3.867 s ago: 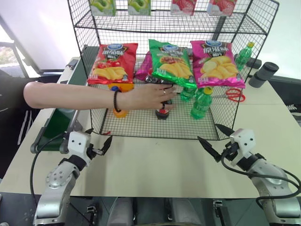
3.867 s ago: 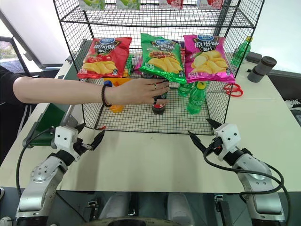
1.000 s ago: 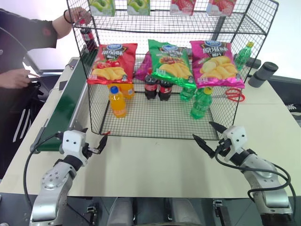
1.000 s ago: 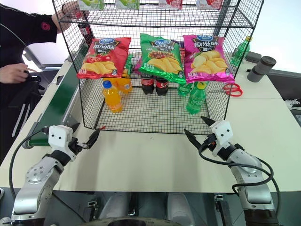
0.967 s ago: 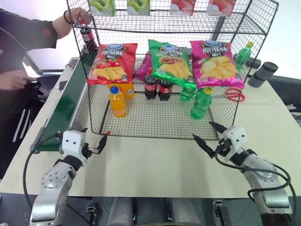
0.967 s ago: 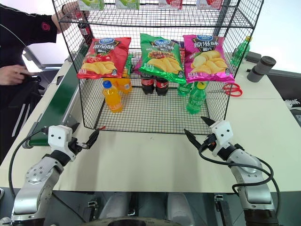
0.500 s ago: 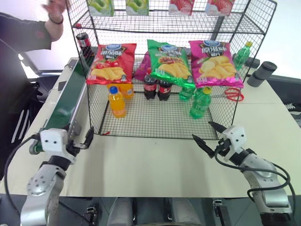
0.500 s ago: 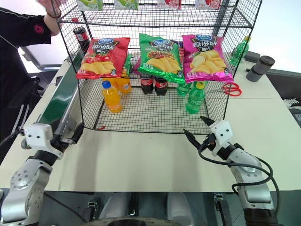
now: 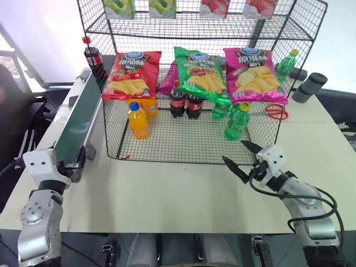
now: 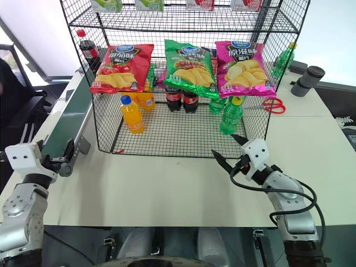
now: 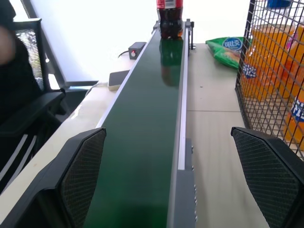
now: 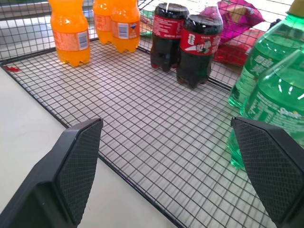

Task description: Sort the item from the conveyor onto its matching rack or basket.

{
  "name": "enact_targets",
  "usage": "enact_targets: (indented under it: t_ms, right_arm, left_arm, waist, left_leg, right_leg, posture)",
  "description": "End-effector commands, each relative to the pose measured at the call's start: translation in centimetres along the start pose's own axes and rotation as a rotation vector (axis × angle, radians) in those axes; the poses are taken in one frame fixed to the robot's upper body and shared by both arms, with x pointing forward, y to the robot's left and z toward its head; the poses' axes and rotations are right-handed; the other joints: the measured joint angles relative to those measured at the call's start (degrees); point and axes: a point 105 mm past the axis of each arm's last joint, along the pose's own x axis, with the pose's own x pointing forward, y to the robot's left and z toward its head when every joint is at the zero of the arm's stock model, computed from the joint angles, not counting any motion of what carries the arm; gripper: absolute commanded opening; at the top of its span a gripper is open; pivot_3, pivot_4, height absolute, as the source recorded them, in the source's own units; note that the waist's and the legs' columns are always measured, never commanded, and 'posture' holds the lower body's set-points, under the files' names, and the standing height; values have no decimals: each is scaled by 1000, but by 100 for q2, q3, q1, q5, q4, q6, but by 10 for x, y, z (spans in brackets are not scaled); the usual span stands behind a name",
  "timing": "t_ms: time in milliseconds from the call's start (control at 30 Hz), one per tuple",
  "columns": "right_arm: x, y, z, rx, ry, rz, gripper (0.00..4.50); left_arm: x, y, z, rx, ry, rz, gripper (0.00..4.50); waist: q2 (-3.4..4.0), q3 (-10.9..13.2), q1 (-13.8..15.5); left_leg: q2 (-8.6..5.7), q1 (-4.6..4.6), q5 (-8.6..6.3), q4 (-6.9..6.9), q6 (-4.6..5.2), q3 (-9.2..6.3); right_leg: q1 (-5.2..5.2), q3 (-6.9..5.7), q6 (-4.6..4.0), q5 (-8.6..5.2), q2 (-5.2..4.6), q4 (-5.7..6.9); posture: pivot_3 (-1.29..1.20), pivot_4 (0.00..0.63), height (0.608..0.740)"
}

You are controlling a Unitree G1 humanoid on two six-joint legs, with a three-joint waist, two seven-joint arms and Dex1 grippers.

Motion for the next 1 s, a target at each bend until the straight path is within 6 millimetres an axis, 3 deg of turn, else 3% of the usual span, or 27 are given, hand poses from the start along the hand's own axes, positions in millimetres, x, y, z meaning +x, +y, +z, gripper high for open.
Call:
enact_targets:
  t_ms: [33, 533, 1000]
  right_arm:
    - [1, 6, 15, -33, -48, 6, 4487]
    - [8, 38, 36, -6, -90, 108, 4487]
    - [16, 43, 38, -13, -94, 125, 4487]
  left_arm:
    - [4, 3, 9, 31, -39, 18, 4500]
    - [11, 1, 0, -42, -11, 30, 4500]
    - [14, 9, 3, -26, -7, 59, 4500]
  waist:
    - [0, 0, -4]
    - [-1, 0, -1]
    - [-2, -1, -2]
  left_leg:
    - [0, 0, 0, 0, 0, 0]
    - [0, 0, 0, 0, 0, -1]
    - [0, 0, 0, 0, 0, -1]
  right_leg:
    - [0, 0, 0, 0, -1, 1]
    - [0, 0, 1, 0, -9, 3]
    - [-1, -1, 0, 0, -11, 2]
  posture:
    - [0, 150, 740]
    - [0, 150, 740]
    - [0, 150, 740]
